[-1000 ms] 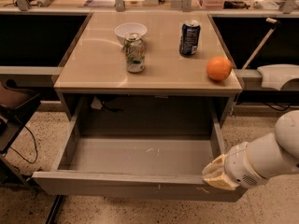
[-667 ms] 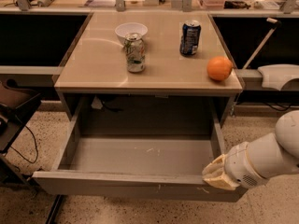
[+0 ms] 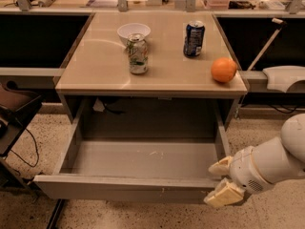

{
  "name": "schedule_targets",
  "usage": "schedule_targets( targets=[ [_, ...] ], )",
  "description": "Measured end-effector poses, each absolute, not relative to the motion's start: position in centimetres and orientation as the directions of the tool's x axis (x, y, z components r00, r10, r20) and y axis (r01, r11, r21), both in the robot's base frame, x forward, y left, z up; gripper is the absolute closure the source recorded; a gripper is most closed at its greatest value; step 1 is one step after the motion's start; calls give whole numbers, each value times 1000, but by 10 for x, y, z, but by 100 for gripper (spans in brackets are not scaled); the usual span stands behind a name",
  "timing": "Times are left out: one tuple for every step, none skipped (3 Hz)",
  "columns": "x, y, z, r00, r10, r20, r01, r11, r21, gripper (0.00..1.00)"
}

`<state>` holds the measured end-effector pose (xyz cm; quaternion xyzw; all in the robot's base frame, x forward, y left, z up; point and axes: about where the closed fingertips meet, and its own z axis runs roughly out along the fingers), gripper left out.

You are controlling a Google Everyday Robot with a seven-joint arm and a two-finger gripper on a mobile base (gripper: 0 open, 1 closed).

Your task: Open top drawer

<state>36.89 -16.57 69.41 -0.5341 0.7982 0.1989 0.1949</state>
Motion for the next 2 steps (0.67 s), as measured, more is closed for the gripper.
schedule_targets(
  targets=[
    [369,-166,694,-353,-775,-524,-930,350,109,0],
    [369,-166,694,-353,-775,-524,-930,350,109,0]
  ],
)
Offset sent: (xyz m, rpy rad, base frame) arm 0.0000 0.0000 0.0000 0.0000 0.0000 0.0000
